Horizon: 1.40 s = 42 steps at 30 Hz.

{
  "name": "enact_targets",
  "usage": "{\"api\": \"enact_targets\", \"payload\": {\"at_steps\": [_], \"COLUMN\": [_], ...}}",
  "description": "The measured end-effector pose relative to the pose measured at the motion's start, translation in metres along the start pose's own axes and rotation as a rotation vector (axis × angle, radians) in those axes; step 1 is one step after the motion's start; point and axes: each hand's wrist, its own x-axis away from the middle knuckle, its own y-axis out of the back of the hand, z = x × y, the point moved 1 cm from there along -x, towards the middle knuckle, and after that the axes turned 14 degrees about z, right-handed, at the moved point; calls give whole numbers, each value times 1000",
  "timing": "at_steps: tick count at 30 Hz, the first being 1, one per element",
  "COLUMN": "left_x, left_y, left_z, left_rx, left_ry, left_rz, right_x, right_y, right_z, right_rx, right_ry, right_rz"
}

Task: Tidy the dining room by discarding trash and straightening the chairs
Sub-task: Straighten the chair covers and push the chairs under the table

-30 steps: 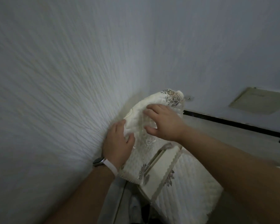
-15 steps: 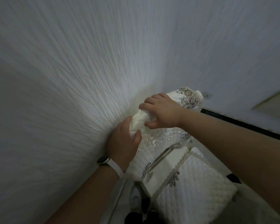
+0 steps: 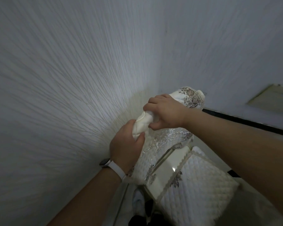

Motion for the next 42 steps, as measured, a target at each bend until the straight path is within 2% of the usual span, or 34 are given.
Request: {"api": "enact_targets", "payload": {"at_steps": [7, 10, 26, 38, 42], "left_x": [39, 50, 87, 151, 175], "left_y": [-5, -5, 10, 3, -2], "left_z": [-34, -44, -51, -52, -59], "left_rx": [64, 6, -60, -40, -30], "left_ry": [-97, -96, -205, -244, -252], "left_rz": [69, 122, 228, 156, 132], "right_x": [68, 89, 128, 168, 190], "right_y": [6, 9, 9, 6, 5], "right_z": [9, 21, 86, 138, 147], "right_rx": [12, 12, 32, 51, 46], "right_ry": [4, 0, -168, -181, -156], "right_rz": [-87, -79, -42, -22, -65]}}
